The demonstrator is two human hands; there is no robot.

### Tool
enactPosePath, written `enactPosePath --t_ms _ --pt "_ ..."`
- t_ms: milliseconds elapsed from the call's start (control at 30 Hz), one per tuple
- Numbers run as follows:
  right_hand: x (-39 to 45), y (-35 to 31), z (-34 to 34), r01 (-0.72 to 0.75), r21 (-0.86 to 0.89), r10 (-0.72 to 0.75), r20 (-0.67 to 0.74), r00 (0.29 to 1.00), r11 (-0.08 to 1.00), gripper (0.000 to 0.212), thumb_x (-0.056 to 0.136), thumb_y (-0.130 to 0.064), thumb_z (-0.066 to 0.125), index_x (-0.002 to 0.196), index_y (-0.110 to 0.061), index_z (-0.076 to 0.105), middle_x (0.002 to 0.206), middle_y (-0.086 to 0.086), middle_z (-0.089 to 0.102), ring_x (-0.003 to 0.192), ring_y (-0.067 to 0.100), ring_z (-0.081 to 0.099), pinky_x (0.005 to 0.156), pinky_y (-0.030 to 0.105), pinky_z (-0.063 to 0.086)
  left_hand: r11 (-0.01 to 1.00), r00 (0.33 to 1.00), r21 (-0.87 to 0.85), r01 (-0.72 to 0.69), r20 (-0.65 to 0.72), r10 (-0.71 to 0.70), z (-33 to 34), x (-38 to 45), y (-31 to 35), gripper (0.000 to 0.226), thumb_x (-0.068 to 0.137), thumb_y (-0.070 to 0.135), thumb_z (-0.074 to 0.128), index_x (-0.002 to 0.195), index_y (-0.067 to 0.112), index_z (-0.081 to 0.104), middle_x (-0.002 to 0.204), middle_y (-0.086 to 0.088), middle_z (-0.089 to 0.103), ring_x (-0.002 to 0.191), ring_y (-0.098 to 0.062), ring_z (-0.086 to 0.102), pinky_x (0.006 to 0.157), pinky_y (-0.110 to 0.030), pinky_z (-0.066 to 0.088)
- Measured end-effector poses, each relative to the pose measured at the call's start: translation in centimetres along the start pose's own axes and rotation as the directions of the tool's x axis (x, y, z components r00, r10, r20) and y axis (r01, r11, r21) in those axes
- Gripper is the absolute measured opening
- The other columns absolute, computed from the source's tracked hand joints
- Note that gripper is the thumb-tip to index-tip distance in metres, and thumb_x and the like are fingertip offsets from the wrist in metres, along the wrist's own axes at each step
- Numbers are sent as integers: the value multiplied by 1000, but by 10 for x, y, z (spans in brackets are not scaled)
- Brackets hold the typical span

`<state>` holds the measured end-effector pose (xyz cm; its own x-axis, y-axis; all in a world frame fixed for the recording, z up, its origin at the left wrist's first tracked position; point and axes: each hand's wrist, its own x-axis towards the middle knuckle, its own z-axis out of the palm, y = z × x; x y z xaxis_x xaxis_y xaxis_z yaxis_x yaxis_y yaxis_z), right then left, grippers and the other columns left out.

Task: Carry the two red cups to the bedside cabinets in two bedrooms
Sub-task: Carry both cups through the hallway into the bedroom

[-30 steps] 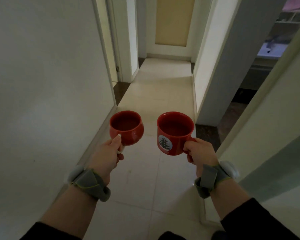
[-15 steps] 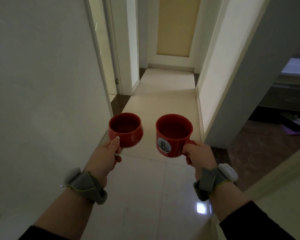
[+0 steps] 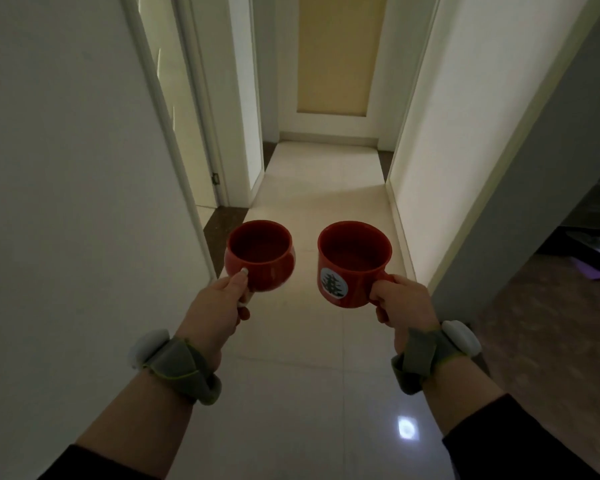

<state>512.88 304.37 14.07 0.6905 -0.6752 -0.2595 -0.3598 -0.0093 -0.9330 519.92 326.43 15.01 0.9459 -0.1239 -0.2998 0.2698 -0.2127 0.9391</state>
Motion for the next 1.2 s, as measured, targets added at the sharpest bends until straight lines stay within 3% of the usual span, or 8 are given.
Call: enactPosePath --t_ms 267,667,833,967,1200 --pt "108 -50 69 -38 39 40 -52 998 999 10 75 -1 54 66 -4 55 63 14 48 52 22 41 50 28 33 1000 996 30 -6 93 4 1 144 52 33 95 43 39 83 18 57 79 -9 53 65 -17 42 60 -29 35" --pt "330 -124 135 -13 -15 13 23 1000 1000 14 79 -4 56 65 -6 54 58 13 48 48 20 42 48 26 33 1000 996 14 -9 88 8 54 362 124 32 94 43 40 88 17 57 75 -10 52 64 -18 39 59 -30 34" --pt "412 -154 165 14 -15 -14 -21 1000 1000 10 74 -5 57 64 -7 57 58 13 51 49 21 44 48 28 36 1000 998 -3 -2 61 2 73 444 152 34 93 44 41 81 17 57 70 -8 53 64 -19 41 59 -31 34" --pt "467 -172 190 20 8 -20 -27 999 1000 8 74 -4 56 66 -6 58 59 13 51 48 20 43 47 28 35 1000 998 -9 14 69 -14 79 508 168 33 93 45 42 87 17 59 73 -8 54 70 -21 43 63 -32 37" --pt "584 -216 261 19 31 -17 -80 997 999 8 73 -4 55 66 -5 58 57 13 49 47 19 42 42 25 34 998 994 38 -49 98 45 84 660 211 33 94 45 41 82 19 58 73 -7 55 67 -18 45 62 -30 38"
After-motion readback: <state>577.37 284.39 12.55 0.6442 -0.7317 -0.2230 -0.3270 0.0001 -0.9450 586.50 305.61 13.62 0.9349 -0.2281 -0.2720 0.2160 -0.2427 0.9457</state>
